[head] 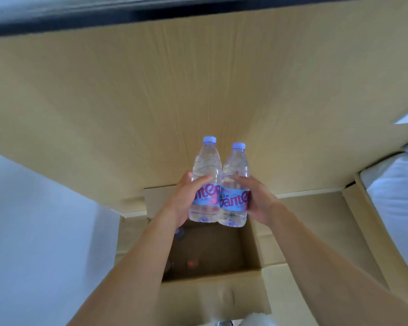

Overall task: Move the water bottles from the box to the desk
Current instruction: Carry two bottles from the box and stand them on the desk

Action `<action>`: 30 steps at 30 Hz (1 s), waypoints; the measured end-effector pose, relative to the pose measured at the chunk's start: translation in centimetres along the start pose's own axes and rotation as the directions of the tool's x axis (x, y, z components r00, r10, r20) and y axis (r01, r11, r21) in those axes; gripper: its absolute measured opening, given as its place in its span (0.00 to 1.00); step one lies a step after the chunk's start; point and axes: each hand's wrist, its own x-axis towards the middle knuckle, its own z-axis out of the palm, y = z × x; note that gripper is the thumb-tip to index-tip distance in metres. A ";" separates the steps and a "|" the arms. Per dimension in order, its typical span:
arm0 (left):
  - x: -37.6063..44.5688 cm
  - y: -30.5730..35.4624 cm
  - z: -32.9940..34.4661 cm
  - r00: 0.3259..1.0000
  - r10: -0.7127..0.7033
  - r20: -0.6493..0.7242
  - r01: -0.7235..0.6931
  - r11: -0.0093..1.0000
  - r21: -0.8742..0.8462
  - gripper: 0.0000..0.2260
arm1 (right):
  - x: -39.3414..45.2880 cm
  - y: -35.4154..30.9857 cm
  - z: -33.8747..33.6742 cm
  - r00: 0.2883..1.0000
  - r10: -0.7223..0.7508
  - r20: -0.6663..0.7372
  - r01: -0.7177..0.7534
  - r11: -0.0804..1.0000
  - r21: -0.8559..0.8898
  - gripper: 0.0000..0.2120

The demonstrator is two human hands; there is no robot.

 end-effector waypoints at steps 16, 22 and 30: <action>-4.8 6.9 8.0 0.926 0.093 0.365 -0.175 0.964 0.199 0.18 | -14.4 -4.5 -0.6 0.905 -0.284 -0.316 0.331 0.937 0.106 0.45; -6.5 4.6 11.8 0.836 -0.019 0.548 -0.138 0.960 0.244 0.17 | -19.9 -1.4 -3.3 0.830 -0.297 -0.472 0.421 0.889 0.181 0.38; -10.4 -0.1 19.7 0.671 -0.158 0.724 -0.183 0.912 0.368 0.23 | -29.8 3.8 -6.9 0.667 -0.307 -0.679 0.558 0.810 0.182 0.38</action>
